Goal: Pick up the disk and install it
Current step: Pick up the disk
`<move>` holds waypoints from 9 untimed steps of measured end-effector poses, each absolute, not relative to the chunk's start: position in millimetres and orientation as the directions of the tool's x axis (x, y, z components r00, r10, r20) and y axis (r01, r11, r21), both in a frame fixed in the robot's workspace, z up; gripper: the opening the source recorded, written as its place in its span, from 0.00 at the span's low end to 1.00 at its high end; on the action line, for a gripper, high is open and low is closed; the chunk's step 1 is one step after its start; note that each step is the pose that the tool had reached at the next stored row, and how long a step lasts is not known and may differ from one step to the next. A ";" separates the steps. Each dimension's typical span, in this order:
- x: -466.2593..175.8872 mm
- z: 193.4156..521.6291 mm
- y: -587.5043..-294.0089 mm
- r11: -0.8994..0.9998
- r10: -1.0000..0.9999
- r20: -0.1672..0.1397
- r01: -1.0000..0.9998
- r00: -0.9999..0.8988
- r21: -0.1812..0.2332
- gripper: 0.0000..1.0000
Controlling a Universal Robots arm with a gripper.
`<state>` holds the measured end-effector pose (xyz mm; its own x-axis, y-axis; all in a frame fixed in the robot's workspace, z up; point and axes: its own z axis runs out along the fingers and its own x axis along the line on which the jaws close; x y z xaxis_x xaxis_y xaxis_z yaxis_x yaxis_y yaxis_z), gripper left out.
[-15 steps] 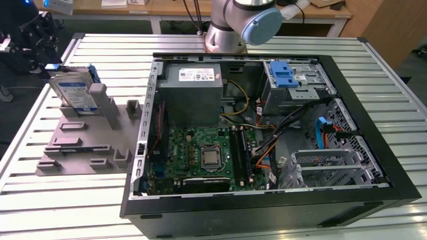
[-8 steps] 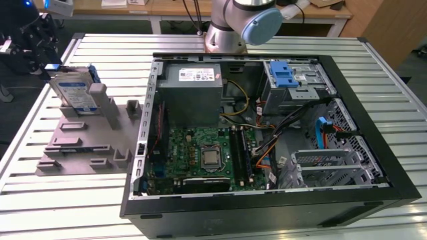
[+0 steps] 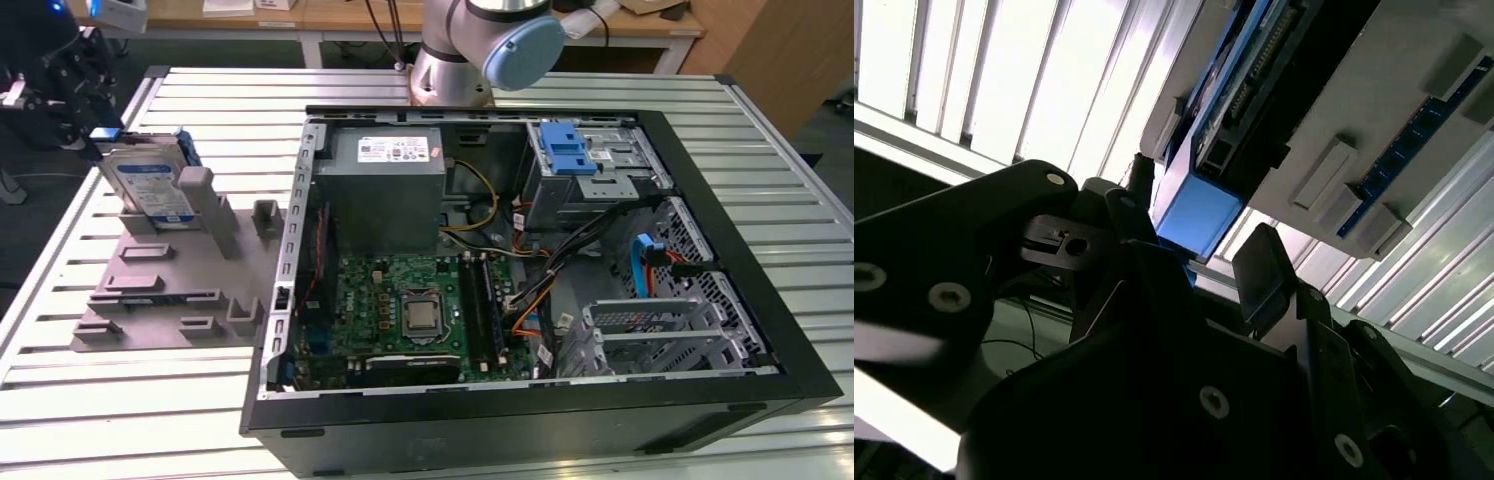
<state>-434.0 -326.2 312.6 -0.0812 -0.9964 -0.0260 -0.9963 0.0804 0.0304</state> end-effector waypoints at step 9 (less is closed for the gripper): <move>-434.0 305.0 -321.8 0.067 -0.997 -0.026 -0.997 -0.067 0.031 0.59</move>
<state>-434.0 -321.8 305.0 -0.0674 -0.9974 -0.0260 -0.9973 0.0666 0.0306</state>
